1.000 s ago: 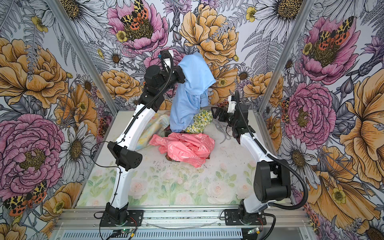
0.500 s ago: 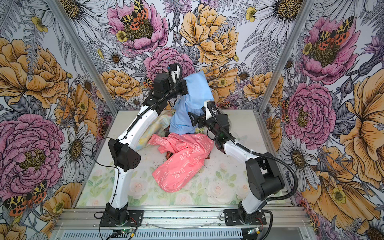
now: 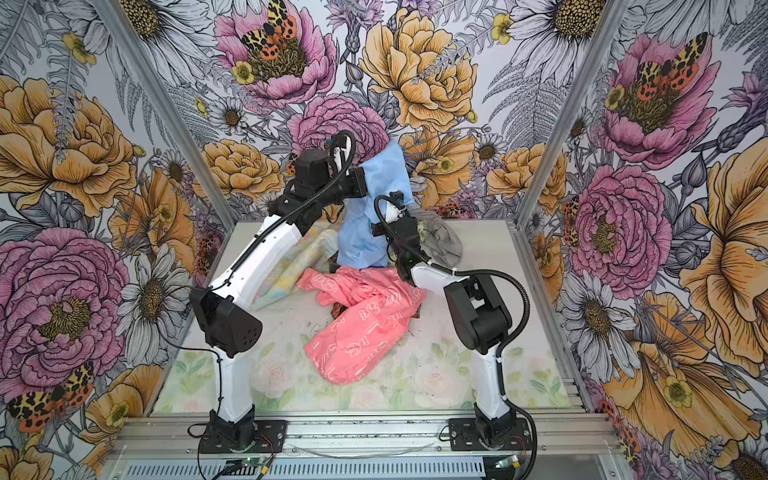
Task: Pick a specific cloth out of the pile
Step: 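Raise the blue shirt high with the right gripper, pulling it free of the pile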
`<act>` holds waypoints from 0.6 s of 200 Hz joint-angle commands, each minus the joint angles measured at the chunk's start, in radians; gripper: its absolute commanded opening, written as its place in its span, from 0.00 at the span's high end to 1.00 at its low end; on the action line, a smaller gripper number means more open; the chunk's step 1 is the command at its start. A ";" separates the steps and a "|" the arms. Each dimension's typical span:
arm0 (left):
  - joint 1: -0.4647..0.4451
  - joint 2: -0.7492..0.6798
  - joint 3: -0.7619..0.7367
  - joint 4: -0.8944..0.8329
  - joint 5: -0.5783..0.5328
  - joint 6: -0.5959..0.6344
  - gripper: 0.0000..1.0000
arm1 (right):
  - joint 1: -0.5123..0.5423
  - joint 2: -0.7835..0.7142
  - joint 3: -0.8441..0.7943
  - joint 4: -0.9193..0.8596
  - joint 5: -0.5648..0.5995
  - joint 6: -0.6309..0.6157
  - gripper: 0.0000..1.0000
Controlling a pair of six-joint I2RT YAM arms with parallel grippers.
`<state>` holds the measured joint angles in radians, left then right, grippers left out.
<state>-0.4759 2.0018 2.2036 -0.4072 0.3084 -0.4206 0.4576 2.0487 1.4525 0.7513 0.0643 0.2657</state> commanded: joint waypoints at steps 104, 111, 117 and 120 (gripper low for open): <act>0.005 -0.066 -0.320 0.134 0.040 0.087 0.55 | -0.303 -0.414 0.247 -0.621 -0.123 0.651 1.00; -0.002 -0.067 -0.332 0.145 0.045 0.089 0.53 | -0.323 -0.428 0.265 -0.655 -0.124 0.652 1.00; -0.008 -0.068 -0.343 0.154 0.048 0.087 0.52 | -0.340 -0.444 0.279 -0.679 -0.129 0.649 1.00; -0.009 -0.068 -0.349 0.159 0.049 0.088 0.51 | -0.348 -0.452 0.284 -0.690 -0.132 0.649 1.00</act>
<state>-0.4988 1.9499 1.9182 -0.2260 0.3759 -0.3614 0.1963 1.7142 1.6314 0.1017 -0.1040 0.8051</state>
